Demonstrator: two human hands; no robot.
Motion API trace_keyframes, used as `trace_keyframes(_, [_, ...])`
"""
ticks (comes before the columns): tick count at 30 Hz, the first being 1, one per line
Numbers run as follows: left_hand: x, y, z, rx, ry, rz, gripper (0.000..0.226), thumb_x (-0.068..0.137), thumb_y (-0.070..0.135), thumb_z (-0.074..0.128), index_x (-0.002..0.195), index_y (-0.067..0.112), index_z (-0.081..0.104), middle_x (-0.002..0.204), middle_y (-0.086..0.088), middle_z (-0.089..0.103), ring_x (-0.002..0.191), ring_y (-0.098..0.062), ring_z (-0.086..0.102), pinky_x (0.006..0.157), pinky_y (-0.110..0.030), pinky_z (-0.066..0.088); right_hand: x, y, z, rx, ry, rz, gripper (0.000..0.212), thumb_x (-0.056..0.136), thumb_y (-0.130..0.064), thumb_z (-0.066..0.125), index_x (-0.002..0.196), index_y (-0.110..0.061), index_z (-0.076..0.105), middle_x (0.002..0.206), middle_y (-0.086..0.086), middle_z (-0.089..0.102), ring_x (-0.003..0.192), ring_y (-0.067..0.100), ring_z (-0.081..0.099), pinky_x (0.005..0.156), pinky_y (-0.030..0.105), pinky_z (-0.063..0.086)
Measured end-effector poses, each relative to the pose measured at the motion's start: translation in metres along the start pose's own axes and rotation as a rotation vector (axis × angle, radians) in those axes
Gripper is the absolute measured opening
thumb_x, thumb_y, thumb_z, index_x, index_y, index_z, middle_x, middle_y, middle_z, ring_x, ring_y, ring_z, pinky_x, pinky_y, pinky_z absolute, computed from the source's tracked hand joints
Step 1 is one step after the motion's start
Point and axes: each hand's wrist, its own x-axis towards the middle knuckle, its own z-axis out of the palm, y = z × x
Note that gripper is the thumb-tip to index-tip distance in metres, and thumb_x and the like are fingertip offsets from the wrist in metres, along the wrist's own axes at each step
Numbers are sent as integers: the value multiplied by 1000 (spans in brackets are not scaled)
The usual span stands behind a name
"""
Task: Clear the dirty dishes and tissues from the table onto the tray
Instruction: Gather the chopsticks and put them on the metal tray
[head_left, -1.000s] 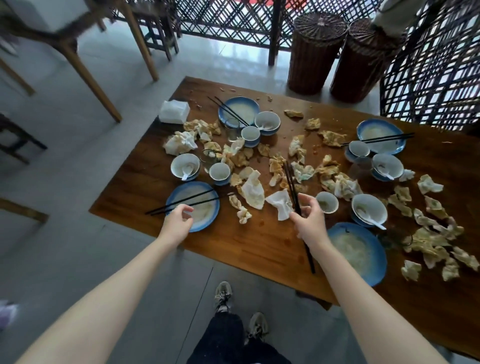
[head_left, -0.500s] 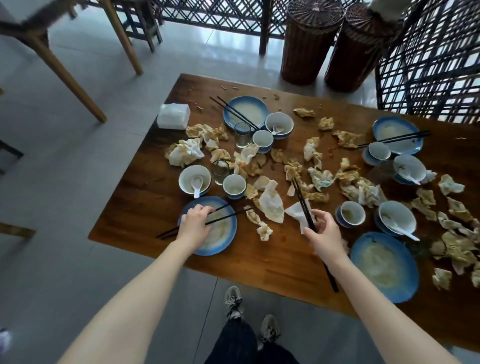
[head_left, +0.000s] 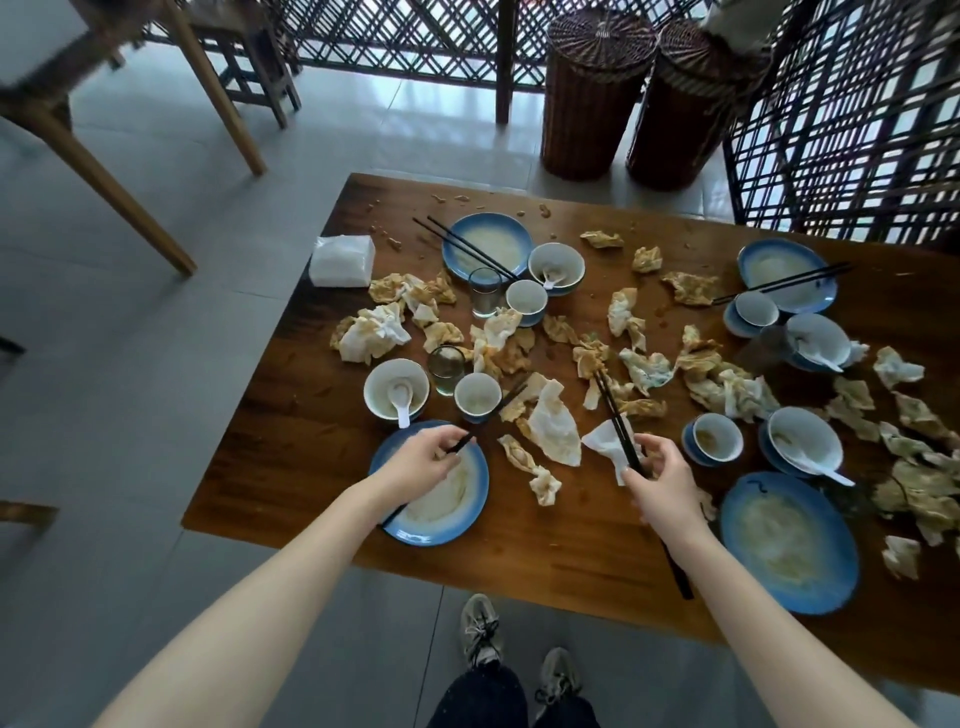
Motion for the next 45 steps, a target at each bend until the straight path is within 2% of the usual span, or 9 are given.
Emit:
trace_keyframes(7, [36,56,-37,-170,25,76,31,99,16,47,129,17,54,74,4,53,49,5,49,47,-10,39,15,-21,-7,50,57,-25,34,88,-5,62,116,-22,52,99,-2,59,82,19,61,50,18,45])
trace_keyframes(12, [79,80,-70,-200,109,25,30,96,22,54,126,19,55,87,4,60,71,-3,56,54,-10,42,43,-40,-14,116,91,-24,32,89,-5,61,115,-23,53,91,-2,60,69,12,59,47,19,48])
trace_keyframes(15, [107,84,-95,-216,128,-30,32,93,26,59,124,18,57,94,5,63,65,0,59,51,-8,45,70,-56,-19,145,74,-20,33,89,-5,61,114,-25,52,90,-1,60,67,13,59,42,13,45])
trace_keyframes(19, [155,76,-128,-91,175,-147,45,89,33,63,130,18,53,120,-3,58,101,-16,58,77,-27,53,109,-76,-30,148,82,-12,32,88,-11,64,114,-26,53,97,-3,59,82,17,61,47,18,46])
trace_keyframes(21, [178,70,-140,-75,180,-170,49,87,35,66,131,18,53,125,-5,57,107,-20,59,83,-34,55,131,-84,-35,151,91,-17,32,87,-11,65,114,-24,54,100,1,61,87,21,60,57,24,47])
trace_keyframes(27, [237,56,-155,48,221,-175,56,84,28,70,134,15,49,134,-7,52,119,-20,51,81,-26,46,195,-108,-45,192,134,-6,32,87,-8,64,116,-21,55,94,1,62,75,18,58,54,25,45])
trace_keyframes(32, [279,56,-150,136,214,-146,45,83,19,69,126,14,58,126,-5,57,109,-17,54,86,-29,48,233,-117,-38,226,122,12,31,88,-8,63,114,-22,54,96,3,63,66,14,56,42,20,41])
trace_keyframes(39, [322,67,-135,372,147,-120,48,74,14,73,120,24,62,117,3,60,104,-17,57,77,-30,48,266,-123,-6,200,87,40,31,89,-8,63,114,-24,56,104,2,61,91,18,60,73,30,54])
trace_keyframes(45, [333,64,-126,504,119,-105,25,76,19,74,96,29,63,97,6,62,85,-15,55,54,-23,34,274,-122,11,184,83,49,29,89,-10,62,111,-27,54,91,-2,59,58,9,55,47,20,46])
